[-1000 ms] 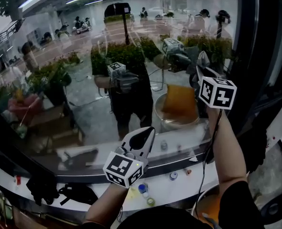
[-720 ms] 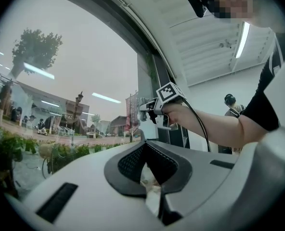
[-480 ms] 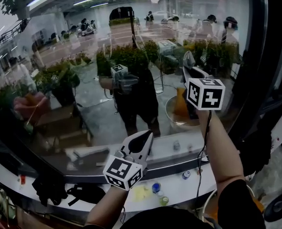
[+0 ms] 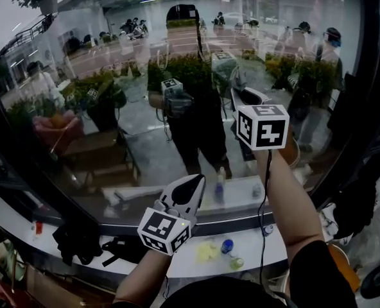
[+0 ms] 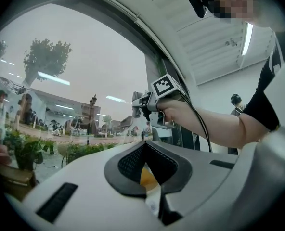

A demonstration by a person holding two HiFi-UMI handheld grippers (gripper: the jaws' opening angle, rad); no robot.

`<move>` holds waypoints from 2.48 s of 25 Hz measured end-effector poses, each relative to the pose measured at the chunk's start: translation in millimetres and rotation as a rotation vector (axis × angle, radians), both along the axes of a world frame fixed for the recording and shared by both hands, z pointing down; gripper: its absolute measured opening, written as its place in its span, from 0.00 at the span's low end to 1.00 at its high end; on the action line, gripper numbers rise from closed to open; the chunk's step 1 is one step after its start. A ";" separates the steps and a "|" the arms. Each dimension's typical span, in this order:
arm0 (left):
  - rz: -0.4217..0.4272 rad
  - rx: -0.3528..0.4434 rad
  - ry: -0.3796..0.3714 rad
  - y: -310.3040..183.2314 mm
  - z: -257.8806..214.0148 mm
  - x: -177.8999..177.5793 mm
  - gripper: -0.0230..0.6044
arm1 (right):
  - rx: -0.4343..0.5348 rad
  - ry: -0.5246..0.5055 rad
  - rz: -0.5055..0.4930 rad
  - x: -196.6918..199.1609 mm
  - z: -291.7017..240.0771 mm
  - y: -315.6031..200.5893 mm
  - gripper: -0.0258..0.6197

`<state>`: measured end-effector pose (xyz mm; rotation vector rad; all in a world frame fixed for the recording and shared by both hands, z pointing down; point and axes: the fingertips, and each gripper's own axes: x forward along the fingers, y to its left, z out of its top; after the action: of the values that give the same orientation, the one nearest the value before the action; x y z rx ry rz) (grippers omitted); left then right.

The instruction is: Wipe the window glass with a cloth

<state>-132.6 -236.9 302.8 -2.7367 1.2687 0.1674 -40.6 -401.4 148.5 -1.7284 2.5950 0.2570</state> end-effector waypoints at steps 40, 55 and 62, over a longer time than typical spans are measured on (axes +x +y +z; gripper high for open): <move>-0.413 -0.058 0.018 45.0 41.0 -240.0 0.05 | -0.059 0.000 -0.445 -335.4 60.0 23.9 0.11; -0.344 -0.050 0.022 43.1 38.4 -216.3 0.05 | -0.086 -0.015 -0.402 -296.2 57.2 17.2 0.11; -0.236 -0.050 0.027 39.5 37.1 -171.3 0.05 | -0.082 -0.024 -0.268 -221.1 54.1 10.7 0.11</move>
<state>-303.9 -197.4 339.8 -2.6042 1.6103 0.1509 -261.7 -390.7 202.6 -1.3699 2.8137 0.1248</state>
